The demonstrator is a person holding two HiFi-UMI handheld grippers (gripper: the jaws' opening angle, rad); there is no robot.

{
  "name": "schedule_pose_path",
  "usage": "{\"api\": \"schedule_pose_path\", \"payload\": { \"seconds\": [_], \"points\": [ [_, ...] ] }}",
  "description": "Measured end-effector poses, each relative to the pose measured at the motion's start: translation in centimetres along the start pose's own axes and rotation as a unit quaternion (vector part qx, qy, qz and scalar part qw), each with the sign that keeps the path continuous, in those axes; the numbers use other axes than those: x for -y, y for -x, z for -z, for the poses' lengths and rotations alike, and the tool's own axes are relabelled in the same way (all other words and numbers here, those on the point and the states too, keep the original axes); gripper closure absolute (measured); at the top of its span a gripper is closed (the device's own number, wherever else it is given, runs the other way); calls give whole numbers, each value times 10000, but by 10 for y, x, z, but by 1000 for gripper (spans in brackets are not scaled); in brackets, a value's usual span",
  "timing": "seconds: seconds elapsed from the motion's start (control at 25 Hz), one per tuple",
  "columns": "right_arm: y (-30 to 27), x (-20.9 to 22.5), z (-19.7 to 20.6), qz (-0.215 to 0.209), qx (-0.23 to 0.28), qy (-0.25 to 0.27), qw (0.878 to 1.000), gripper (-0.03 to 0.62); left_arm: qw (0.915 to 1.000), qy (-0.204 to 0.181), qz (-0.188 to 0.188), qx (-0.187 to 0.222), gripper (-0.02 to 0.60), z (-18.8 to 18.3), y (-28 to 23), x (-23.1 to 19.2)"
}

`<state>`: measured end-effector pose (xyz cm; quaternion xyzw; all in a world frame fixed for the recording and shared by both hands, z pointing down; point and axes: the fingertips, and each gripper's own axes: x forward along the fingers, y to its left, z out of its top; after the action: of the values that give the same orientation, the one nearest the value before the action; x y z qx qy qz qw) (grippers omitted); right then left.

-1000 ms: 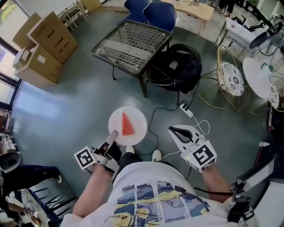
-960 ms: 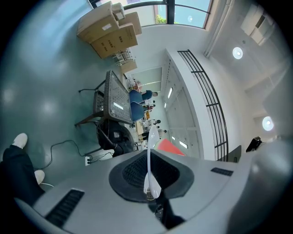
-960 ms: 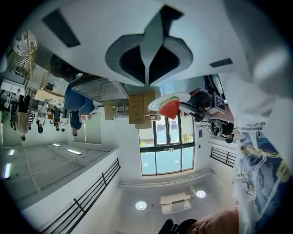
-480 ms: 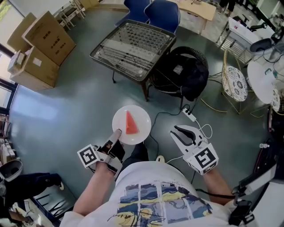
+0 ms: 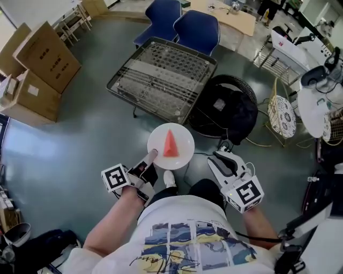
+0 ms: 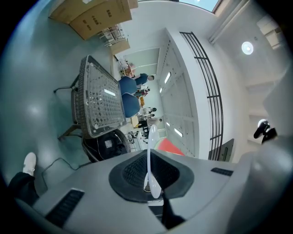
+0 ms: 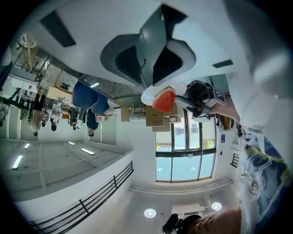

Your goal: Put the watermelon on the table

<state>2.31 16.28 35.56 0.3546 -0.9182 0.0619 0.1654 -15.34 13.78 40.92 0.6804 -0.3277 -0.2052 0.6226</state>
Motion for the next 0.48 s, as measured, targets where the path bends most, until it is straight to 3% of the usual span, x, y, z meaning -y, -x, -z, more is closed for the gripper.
{"api": "schedule_pose_path", "payload": {
  "seconds": [0.2, 0.48],
  "points": [
    [-49, 10, -15, -99, -183, 83, 9997, 529, 9997, 180, 132, 84, 565, -59, -29, -14],
    [-111, 64, -24, -175, -232, 82, 9995, 530, 9991, 183, 52, 378, 565, -133, -83, -41]
  ]
}}
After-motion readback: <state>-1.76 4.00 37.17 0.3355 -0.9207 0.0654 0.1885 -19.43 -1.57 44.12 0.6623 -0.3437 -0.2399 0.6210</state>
